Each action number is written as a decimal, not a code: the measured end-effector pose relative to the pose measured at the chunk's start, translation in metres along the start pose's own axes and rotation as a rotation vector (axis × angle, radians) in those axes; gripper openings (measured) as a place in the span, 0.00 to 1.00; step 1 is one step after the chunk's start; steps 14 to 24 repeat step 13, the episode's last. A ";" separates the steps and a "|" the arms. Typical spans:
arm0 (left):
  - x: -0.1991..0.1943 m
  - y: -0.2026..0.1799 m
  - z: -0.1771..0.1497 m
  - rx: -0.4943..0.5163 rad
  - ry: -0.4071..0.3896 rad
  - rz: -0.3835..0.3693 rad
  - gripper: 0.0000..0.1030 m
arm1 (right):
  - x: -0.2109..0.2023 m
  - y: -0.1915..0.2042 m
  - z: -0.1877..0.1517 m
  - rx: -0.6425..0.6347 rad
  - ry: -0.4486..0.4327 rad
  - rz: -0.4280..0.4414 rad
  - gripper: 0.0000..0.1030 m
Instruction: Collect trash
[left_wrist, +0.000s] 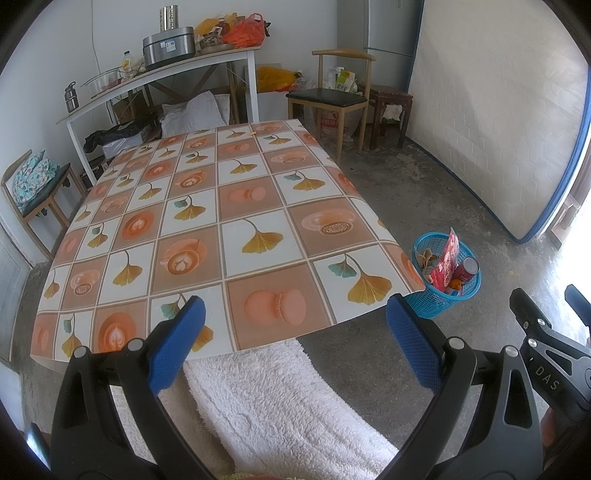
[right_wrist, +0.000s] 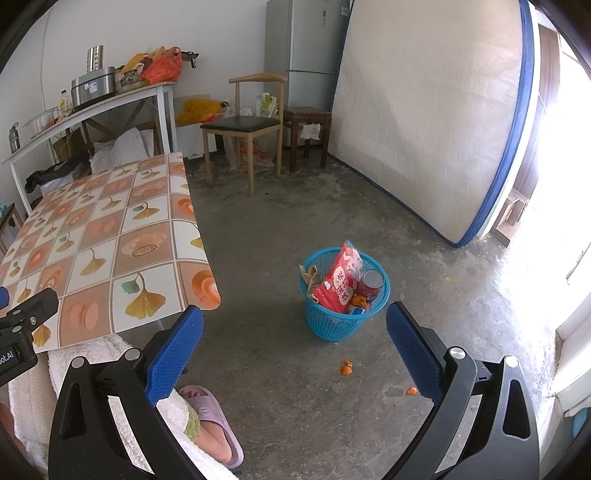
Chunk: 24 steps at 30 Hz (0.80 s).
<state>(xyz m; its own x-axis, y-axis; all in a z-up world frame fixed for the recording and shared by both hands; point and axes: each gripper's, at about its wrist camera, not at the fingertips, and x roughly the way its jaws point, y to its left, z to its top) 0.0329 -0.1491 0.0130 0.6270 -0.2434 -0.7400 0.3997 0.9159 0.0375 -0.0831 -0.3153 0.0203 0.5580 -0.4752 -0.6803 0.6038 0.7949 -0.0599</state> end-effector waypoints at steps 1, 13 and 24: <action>0.000 0.000 0.000 0.000 0.000 0.000 0.92 | 0.000 0.000 0.000 0.001 0.000 0.001 0.94; 0.000 -0.002 -0.001 -0.001 0.001 -0.005 0.92 | -0.001 0.001 -0.001 0.001 -0.002 0.000 0.94; 0.000 -0.002 -0.001 -0.001 0.001 -0.005 0.92 | -0.001 0.001 -0.001 0.001 -0.002 0.000 0.94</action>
